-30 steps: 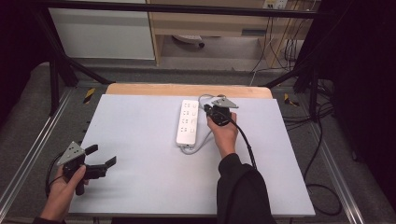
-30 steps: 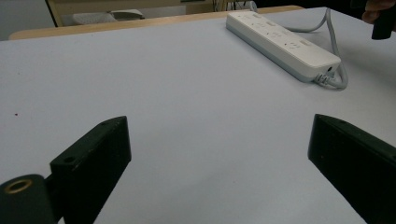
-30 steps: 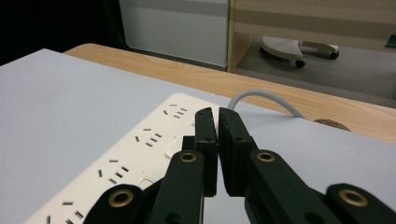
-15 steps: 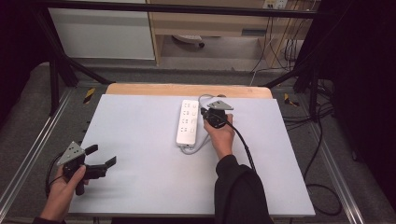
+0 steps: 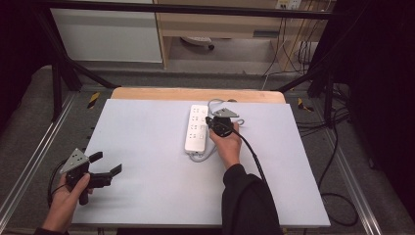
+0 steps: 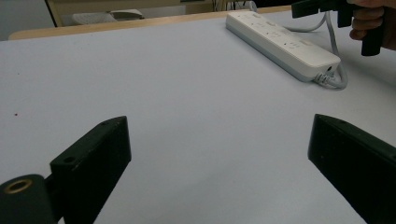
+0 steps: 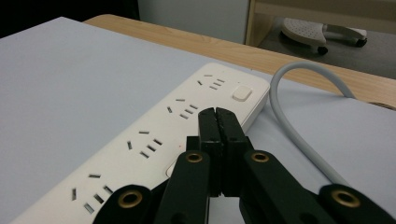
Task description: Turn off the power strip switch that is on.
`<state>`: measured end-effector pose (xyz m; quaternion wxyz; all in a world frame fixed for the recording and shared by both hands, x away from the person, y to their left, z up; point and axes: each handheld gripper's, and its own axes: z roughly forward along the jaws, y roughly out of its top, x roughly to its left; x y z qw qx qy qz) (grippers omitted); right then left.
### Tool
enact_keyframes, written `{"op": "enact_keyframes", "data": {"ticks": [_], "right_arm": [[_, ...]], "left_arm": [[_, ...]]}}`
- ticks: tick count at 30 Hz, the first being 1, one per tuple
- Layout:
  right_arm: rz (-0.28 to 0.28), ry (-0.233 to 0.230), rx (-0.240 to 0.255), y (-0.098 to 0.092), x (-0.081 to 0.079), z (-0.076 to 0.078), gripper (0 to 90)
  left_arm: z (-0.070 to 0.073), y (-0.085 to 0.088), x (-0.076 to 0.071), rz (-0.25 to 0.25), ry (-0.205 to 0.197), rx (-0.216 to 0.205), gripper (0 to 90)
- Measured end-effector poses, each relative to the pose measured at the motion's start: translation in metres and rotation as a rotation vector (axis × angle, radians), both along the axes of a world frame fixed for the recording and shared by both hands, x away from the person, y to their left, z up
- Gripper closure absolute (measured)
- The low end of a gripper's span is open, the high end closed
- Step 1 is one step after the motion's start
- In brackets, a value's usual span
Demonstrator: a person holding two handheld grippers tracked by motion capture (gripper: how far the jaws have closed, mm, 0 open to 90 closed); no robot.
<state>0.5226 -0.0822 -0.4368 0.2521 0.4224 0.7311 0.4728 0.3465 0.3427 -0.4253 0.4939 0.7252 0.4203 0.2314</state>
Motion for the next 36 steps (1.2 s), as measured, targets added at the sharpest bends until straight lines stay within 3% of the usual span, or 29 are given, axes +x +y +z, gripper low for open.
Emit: {"op": "enact_keyframes", "data": {"ticks": [36], "right_arm": [[0.031,0.024,-0.031,0.019,-0.003,-0.012,90.0]], "left_arm": [[0.0,0.0,0.0,0.0,0.001,0.001,5.9]]}}
